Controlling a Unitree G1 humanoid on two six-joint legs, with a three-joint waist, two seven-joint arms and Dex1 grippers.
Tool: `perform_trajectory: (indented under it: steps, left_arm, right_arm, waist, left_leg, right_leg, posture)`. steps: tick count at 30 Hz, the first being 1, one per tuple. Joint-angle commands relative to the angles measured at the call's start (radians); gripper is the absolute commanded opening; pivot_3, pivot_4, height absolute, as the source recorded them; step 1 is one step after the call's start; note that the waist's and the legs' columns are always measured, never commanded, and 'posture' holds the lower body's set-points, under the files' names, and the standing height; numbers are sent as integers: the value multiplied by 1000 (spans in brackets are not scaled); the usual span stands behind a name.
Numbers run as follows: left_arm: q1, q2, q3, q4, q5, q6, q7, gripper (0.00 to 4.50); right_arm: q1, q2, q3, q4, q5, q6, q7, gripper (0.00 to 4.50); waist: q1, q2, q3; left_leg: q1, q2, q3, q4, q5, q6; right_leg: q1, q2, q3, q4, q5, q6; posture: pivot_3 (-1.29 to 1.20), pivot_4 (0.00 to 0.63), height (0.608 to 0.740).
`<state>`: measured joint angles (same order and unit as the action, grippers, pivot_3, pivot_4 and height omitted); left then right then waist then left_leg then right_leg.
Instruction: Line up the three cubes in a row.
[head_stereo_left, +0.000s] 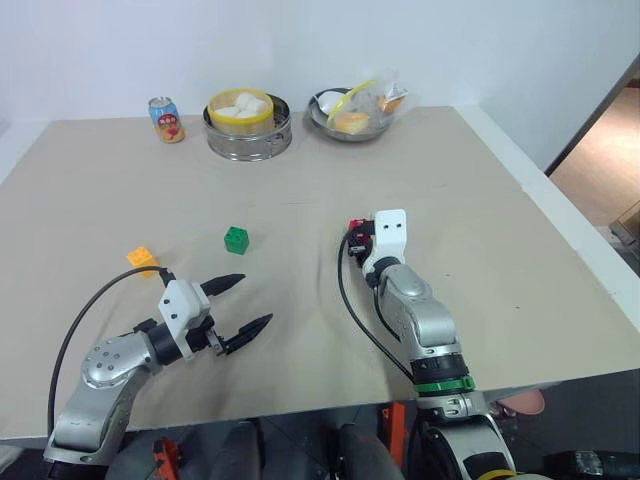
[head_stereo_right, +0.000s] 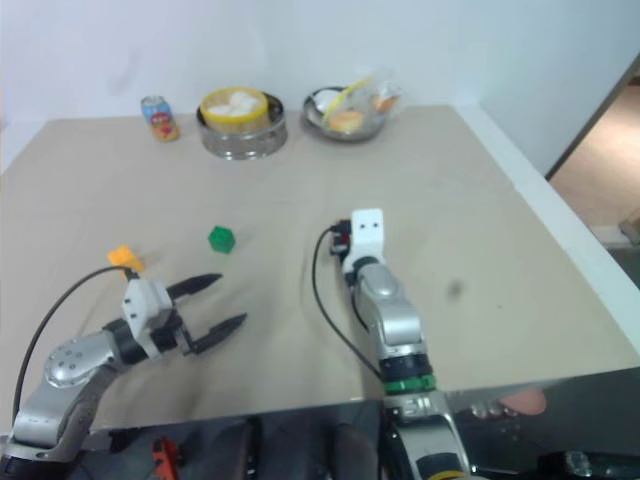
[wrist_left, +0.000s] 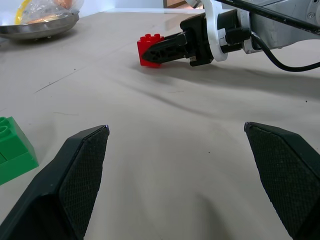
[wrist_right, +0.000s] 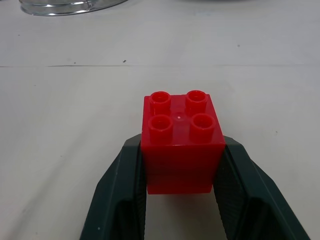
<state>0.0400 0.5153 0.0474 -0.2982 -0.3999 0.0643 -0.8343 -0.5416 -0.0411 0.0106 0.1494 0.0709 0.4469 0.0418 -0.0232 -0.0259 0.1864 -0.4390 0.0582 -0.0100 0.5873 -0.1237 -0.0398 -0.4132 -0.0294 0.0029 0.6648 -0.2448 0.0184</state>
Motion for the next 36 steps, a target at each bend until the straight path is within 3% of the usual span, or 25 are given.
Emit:
perform_trajectory:
  steps: [1, 5, 9, 16, 23, 36]
  left_arm:
    - [-8, 5, 8, -21, -4, -20, -7, 4500]
    - [-9, 16, 1, -29, -22, -24, -47, 4500]
    - [-3, 38, 3, -36, -40, -27, -107, 4500]
    - [10, 71, 14, -23, -56, -24, -157, 4500]
    - [17, 71, 17, -36, -56, -12, -147, 4500]
    - [61, 91, 29, -79, -64, 7, -143, 4500]
  right_arm:
    - [-5, -20, 21, -38, -2, -46, 54, 1237]
    - [3, -105, 79, -104, 49, -39, 269, 1237]
    - [-12, -238, 146, -161, 139, -14, 578, 1237]
    - [-76, -387, 230, -118, 215, -46, 966, 1237]
    - [-112, -416, 299, -35, 186, -147, 1160, 1237]
    - [-164, -370, 336, 118, 127, -283, 1254, 1237]
  waist:
    - [0, 0, 0]
    - [0, 0, 0]
    - [0, 0, 0]
    - [0, 0, 0]
    - [0, 0, 0]
    - [0, 0, 0]
  left_leg:
    - [0, 0, 1, 0, 0, 0]
    - [0, 1, 2, 0, 0, 0]
    - [0, 2, 4, 0, -1, 0]
    - [0, 5, 5, 0, -2, -1]
    - [0, 5, 7, 0, -2, -2]
    - [0, 5, 10, 1, -3, -3]
  right_leg:
    - [0, 0, 1, 0, 0, 0]
    - [-1, 1, 3, 0, 0, 0]
    - [-3, 2, 6, 0, 1, 0]
    - [-4, 6, 8, 0, 1, -1]
    - [-5, 6, 9, 0, 1, -1]
    - [-6, 6, 12, 0, 2, 0]
  posture:
    - [0, 150, 740]
    - [0, 150, 740]
    - [0, 150, 740]
    - [0, 150, 740]
    - [0, 150, 740]
    - [0, 150, 740]
